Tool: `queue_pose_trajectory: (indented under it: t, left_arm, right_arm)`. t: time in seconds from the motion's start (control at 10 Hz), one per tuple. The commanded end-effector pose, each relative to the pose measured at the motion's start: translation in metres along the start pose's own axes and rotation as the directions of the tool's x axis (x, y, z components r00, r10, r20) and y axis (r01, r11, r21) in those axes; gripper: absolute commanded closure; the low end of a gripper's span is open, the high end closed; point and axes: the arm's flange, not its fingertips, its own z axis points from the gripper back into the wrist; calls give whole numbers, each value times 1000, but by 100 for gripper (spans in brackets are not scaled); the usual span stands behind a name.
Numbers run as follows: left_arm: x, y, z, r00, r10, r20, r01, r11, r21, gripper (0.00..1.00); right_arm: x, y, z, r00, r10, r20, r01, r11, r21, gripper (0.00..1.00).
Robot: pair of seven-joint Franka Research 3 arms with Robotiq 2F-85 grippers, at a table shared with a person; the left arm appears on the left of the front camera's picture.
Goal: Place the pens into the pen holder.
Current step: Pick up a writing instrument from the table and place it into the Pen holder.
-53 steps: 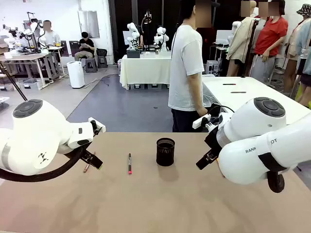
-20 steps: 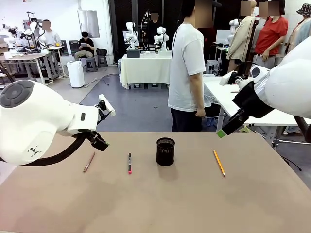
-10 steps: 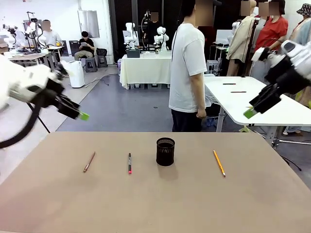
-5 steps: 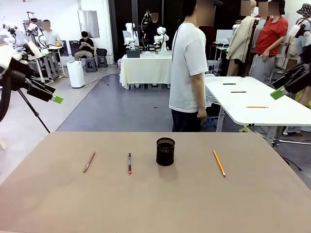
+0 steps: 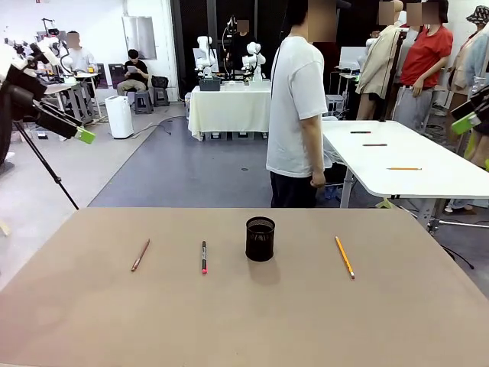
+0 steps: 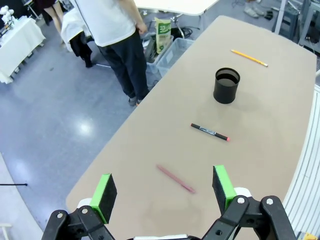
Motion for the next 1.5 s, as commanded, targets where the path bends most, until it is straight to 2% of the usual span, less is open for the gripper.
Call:
queue_pose_trajectory:
  t: [0.0,0.2,0.3,0.4,1.4]
  left_arm:
    - [-4,4,4,1000,-6,18,6,1000,2,0]
    - [-3,6,6,1000,-3,25,3,1000,26,0]
    - [-2,2,6,1000,10,9,-10,1000,14,0]
    - [-2,2,6,1000,10,9,-10,1000,14,0]
    - [-2,2,6,1000,10,9,-10,1000,14,0]
  right_arm:
    - [-4,-22,24,999,13,51,-15,1000,25,0]
    - [-10,-24,27,999,-4,47,4,1000,12,0]
    - [-8,-19,20,1000,2,11,-2,1000,-11,0]
    - [-11,-20,30,999,-22,31,22,1000,0,0]
    - [-11,-20,30,999,-22,31,22,1000,0,0]
